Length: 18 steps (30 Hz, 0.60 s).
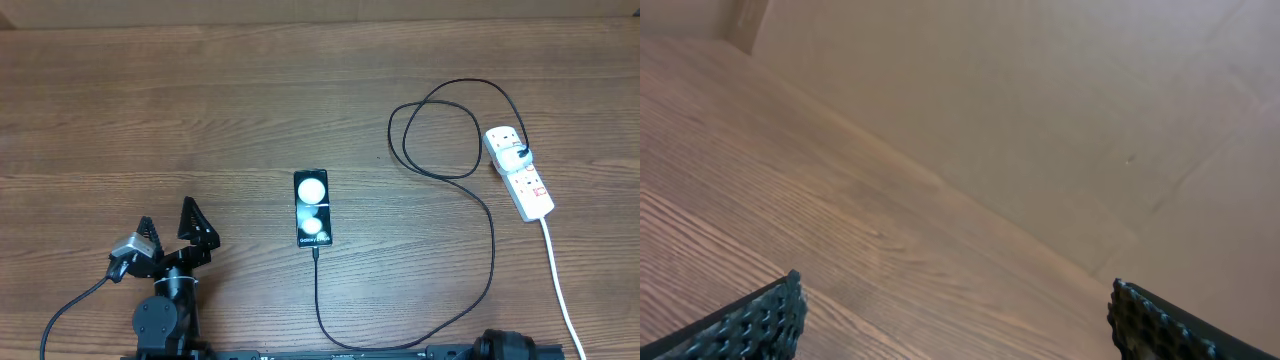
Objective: Plug charger to phone and switch on socket
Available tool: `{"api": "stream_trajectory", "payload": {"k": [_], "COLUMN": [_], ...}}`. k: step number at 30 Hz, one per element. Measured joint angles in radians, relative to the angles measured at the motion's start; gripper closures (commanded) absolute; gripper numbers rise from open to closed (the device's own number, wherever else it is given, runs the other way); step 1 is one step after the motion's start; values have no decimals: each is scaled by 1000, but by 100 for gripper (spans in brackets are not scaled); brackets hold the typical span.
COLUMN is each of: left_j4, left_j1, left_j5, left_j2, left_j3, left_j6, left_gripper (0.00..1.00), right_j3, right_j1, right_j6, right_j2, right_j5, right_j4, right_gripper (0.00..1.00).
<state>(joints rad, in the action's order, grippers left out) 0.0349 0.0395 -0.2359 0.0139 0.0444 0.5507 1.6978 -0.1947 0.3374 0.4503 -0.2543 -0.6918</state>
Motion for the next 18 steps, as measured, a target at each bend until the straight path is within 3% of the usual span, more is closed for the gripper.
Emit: {"api": "stream_trajectory", "payload": {"k": [6,18], "left_j4": [76,81], "left_j1": [0,0], "left_j5": [-3,-3], "left_j2": [0,0], "left_j3": [-1,-4], "left_j6": [-58,-84], "left_gripper": [0,0], "right_j3": [0,0], "right_j1": [0,0], "right_j6": [-1,2], "right_j2": [0,0], "right_j5": [0,-1], "right_j4": [0,-7], "right_gripper": [86,79]}}
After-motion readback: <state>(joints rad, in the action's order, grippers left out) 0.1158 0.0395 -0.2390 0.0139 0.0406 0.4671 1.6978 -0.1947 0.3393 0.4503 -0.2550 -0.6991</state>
